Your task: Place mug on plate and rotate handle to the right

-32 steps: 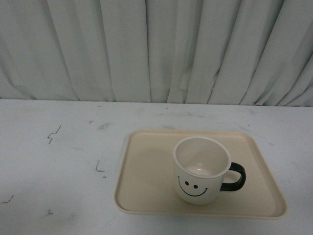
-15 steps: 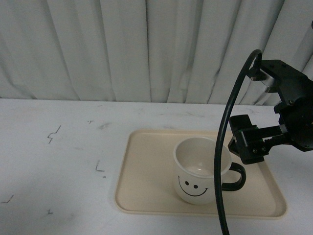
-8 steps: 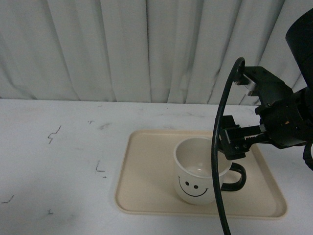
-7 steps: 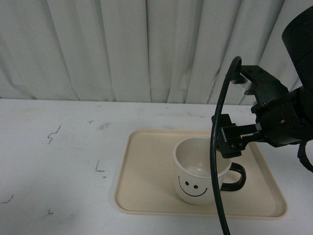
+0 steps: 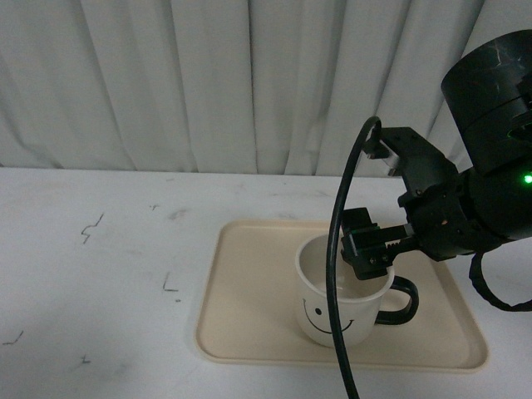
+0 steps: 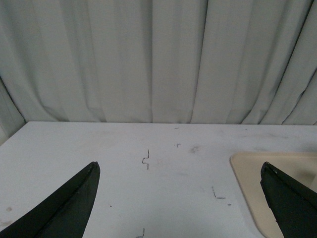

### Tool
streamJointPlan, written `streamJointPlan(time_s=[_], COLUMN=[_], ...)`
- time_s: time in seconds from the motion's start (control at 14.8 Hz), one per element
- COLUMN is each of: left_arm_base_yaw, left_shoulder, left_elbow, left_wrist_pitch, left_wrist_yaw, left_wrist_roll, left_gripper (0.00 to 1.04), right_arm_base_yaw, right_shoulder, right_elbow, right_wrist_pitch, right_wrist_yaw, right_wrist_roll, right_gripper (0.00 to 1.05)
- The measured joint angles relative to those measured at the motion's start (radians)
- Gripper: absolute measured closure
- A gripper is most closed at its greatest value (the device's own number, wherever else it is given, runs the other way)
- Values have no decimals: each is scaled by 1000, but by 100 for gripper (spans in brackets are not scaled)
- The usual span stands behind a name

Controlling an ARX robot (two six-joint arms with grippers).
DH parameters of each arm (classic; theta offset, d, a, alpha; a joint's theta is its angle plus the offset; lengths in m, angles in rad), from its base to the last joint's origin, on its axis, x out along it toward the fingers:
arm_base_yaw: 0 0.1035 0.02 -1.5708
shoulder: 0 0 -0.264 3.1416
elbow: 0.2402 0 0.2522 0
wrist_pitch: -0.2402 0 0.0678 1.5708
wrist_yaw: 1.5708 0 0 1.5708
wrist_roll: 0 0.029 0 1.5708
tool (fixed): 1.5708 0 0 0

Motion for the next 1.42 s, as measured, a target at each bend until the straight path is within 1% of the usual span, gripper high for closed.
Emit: streamJointPlan(time_s=[0.14, 0.2, 0.47, 0.54, 0.74, 0.81, 0.95, 1.15, 1.42], left_arm_base_yaw=[0, 0, 0, 0, 0, 0, 0, 0, 0], left_shoulder=[0, 0, 0, 0, 0, 0, 0, 0, 0], left_elbow=[0, 0, 0, 0, 0, 0, 0, 0, 0], left_wrist_pitch=[0, 0, 0, 0, 0, 0, 0, 0, 0], left_wrist_yaw=[0, 0, 0, 0, 0, 0, 0, 0, 0], left_wrist_roll=[0, 0, 0, 0, 0, 0, 0, 0, 0], left_gripper=[7, 7, 7, 7, 7, 7, 7, 7, 7], right_arm_base_yaw=[5, 6, 11, 10, -28, -41, -74, -110, -134], right_shoulder=[27, 27, 8, -8, -66, -76, -77, -74, -11], right_elbow=[1, 1, 1, 0, 1, 3, 16, 61, 103], right_wrist_pitch=[13, 23, -13, -19, -100, -130, -185, -236, -266], right_wrist_yaw=[12, 13, -13, -19, -127, -149, -169, -164, -159], right_wrist_roll=[-1, -2, -22, -32, -129, -168, -264, -397, -489], right_gripper=[46, 59, 101, 101, 101, 101, 101, 101, 101])
